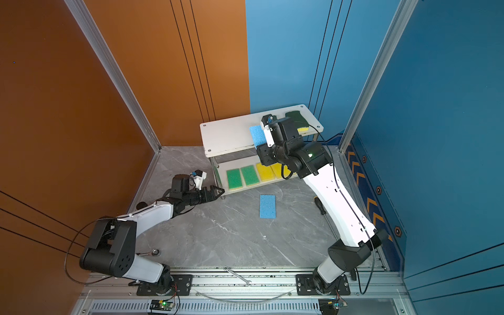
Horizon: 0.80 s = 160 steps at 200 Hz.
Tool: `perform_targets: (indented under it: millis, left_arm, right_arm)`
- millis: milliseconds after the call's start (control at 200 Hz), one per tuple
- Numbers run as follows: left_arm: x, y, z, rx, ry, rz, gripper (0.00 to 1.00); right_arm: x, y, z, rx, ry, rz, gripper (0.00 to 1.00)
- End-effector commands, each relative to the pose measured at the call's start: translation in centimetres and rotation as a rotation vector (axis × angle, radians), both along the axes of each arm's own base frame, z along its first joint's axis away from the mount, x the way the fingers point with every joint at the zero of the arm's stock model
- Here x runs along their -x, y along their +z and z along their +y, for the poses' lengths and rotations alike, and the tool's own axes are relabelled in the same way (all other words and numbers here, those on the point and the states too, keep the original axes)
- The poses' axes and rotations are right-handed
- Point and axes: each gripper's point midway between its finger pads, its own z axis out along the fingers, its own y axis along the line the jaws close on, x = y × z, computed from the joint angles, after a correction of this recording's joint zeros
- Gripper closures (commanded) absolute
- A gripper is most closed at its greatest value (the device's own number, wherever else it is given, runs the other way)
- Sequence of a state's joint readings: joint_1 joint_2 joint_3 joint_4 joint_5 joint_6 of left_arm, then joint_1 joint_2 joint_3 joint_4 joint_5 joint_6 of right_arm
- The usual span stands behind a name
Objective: Place and organize the cleaning sponges onto the shelf
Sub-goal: 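Raise the blue sponge with the right gripper up over the top shelf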
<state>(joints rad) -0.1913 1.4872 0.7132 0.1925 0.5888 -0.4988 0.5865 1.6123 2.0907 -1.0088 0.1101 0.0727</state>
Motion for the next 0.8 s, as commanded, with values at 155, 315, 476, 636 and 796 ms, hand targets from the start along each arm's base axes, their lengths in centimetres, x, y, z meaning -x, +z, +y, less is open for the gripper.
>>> perform_targets:
  millis: [155, 315, 476, 636, 796]
  left_arm:
    - [-0.3, 1.5, -0.6, 0.016, -0.016, -0.042, 0.02]
    - [-0.2, 1.6, -0.6, 0.014, -0.018, -0.045, 0.03]
    - [-0.1, 1.4, -0.6, 0.013, -0.019, -0.042, 0.03]
    - [-0.2, 1.5, -0.6, 0.011, -0.016, -0.045, 0.03]
    - [-0.1, 1.4, -0.6, 0.01, -0.017, -0.045, 0.02]
  right_arm:
    - [-4.2, 0.9, 1.4, -0.001, -0.003, -0.069, 0.36]
    - [-5.8, 0.7, 2.3, -0.005, -0.004, -0.08, 0.36]
    - [-6.7, 0.8, 3.0, -0.016, 0.002, -0.093, 0.36]
    - [-7.5, 0.8, 3.3, -0.026, 0.005, -0.099, 0.37]
    - [-8.0, 0.7, 3.7, -0.034, 0.01, -0.101, 0.36]
